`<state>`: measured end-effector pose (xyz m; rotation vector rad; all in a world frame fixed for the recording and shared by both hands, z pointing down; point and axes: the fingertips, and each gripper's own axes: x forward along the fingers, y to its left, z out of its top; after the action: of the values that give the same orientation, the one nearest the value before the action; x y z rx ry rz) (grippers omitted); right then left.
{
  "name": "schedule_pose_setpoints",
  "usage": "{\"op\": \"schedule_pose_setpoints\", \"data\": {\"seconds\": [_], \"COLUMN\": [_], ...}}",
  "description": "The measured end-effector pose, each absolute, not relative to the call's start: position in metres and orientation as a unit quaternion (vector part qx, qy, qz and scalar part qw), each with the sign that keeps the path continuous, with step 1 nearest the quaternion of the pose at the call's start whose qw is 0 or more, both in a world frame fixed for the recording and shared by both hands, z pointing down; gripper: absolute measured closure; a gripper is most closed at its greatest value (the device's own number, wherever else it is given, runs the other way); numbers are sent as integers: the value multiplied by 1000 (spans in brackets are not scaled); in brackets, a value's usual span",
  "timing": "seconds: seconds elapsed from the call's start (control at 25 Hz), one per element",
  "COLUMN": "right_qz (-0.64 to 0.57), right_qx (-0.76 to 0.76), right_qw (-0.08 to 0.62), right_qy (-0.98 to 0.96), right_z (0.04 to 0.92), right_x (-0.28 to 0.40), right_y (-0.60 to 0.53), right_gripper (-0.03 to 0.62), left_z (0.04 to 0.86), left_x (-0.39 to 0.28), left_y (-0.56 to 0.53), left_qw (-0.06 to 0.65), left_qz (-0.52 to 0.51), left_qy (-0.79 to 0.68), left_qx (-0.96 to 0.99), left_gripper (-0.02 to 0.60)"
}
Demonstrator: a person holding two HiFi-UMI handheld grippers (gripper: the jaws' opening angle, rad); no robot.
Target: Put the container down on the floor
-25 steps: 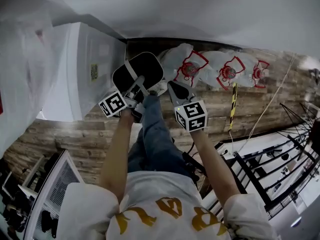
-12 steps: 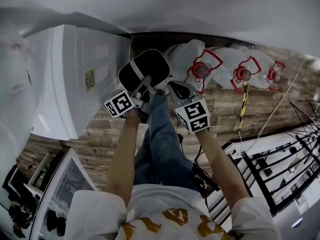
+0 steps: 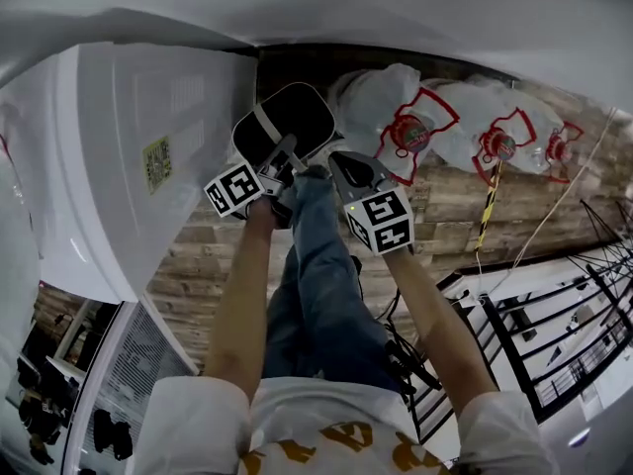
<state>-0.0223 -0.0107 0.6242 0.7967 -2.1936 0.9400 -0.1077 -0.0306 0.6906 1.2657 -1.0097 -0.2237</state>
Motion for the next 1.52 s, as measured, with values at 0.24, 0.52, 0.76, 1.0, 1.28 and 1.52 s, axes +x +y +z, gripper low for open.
{"op": "schedule_pose_setpoints", "data": {"seconds": [0.24, 0.52, 0.76, 1.0, 1.28, 1.52], "right_qz": [383, 404, 394, 382, 392, 396], "right_qx": [311, 338, 339, 332, 324, 321], "right_qw": [290, 283, 300, 331, 346, 341], "right_qy": [-820, -801, -800, -797, -788, -790], "right_z": [641, 681, 716, 741, 758, 755], "right_x": [-39, -43, -44, -47, -51, -55], "right_y": [-14, -17, -18, -9, -1, -3], "right_gripper": [568, 568, 568, 568, 568, 568], "left_z": [717, 754, 783, 810, 829, 827], "left_x": [-109, -104, -97, -94, -86, -93], "left_y": [-28, -24, -25, -17, -15, -19], "left_qw": [692, 697, 697, 700, 695, 669], "left_qz": [-83, -47, -9, 20, 56, 81], "left_qy": [-452, -444, -433, -434, -422, -425], "left_qx": [557, 561, 572, 567, 580, 604], "left_gripper": [499, 499, 499, 499, 499, 499]}}
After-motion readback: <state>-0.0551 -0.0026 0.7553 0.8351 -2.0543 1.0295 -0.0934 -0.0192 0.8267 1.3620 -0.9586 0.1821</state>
